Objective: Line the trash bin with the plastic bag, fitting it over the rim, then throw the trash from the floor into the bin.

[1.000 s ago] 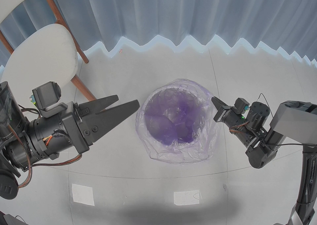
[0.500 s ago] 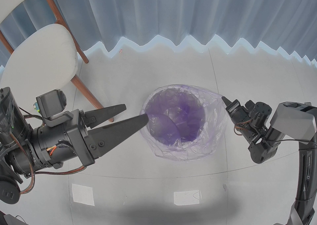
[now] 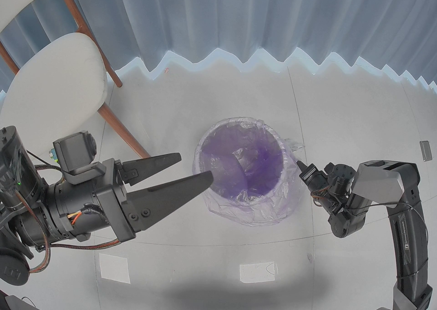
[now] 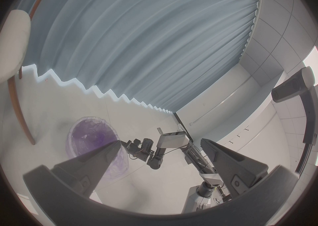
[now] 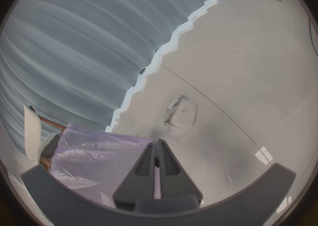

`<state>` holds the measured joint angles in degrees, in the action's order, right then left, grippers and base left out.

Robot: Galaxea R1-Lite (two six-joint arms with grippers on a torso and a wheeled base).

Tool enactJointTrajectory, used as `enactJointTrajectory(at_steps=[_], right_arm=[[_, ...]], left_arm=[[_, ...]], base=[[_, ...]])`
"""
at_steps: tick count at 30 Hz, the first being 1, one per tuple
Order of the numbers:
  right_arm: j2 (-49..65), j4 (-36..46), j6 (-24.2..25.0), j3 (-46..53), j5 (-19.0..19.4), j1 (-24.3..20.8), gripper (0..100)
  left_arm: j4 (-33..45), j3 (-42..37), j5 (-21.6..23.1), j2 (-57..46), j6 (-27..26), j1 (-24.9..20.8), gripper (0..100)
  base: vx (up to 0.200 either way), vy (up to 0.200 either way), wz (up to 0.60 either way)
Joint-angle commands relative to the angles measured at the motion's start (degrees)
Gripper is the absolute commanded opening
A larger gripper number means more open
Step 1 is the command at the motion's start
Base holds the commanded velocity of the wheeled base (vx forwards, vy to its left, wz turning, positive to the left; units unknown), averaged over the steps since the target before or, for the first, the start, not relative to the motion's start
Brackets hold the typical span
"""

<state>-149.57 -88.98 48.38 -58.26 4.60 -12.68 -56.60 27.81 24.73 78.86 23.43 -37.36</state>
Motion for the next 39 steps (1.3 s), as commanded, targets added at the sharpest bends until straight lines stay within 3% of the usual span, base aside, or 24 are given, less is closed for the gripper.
enactJointTrajectory(at_steps=[1, 10, 11, 15, 16, 19, 21, 28, 30, 33, 34, 39], right_arm=[[-5.21, -1.02, -2.24, -2.74, -0.99, -0.59, 0], [-5.47, -1.02, -2.77, -4.67, -3.72, -1.38, 0], [-5.21, -1.02, -2.77, -4.76, -4.42, -1.82, 100], [-3.54, -1.02, -1.80, -4.76, -6.53, -2.09, 100], [-0.38, -1.02, 0.66, -3.18, -7.67, -2.09, 100], [6.22, -1.02, 5.40, 3.77, -7.50, -2.09, 100], [9.56, -1.02, 5.40, 8.25, -6.27, -2.09, 100], [16.50, -1.02, -2.95, 24.07, -4.77, -1.74, 100], [16.68, -1.02, -8.04, 32.68, -3.10, -2.26, 100], [16.50, -1.02, -8.83, 34.53, -2.84, -2.61, 100], [16.59, -1.02, -9.71, 38.22, -2.66, -5.16, 100], [15.53, -1.02, -9.98, 38.84, -2.66, -9.21, 100]], left_arm=[[0.00, -0.21, -0.04, 0.15, 0.04, -0.69, 100], [0.00, -0.56, 0.05, 0.24, -0.05, -1.04, 100], [0.00, -0.56, 0.05, 0.24, -0.05, -1.04, 100], [0.00, -0.65, -0.04, 0.24, -0.75, -1.22, 100], [0.00, -0.65, -0.13, 0.33, -1.72, -1.13, 100], [0.09, -0.91, -0.13, 0.50, -2.34, -1.13, 100], [0.18, -0.91, -0.13, 0.50, -2.34, -1.13, 100], [0.70, -0.91, -0.21, 0.59, -2.34, -1.13, 100], [0.70, -1.00, -0.13, 0.86, -2.42, -1.22, 100], [0.70, -1.00, -0.13, 0.86, -2.42, -1.22, 100], [0.70, -1.18, -0.13, 1.12, -2.42, -1.22, 100], [0.70, -1.53, -0.21, 1.56, -3.22, -1.66, 100]], base=[[0.000, 0.000, 0.00], [0.000, 0.000, 0.00], [0.000, 0.000, 0.00], [0.000, 0.000, 0.00], [0.000, 0.000, 0.00], [0.000, 0.000, 0.00], [0.000, 0.000, 0.00], [0.000, 0.000, 0.00], [0.000, 0.000, 0.00], [0.000, 0.000, 0.00], [0.000, 0.000, 0.00], [0.000, 0.000, 0.00]])
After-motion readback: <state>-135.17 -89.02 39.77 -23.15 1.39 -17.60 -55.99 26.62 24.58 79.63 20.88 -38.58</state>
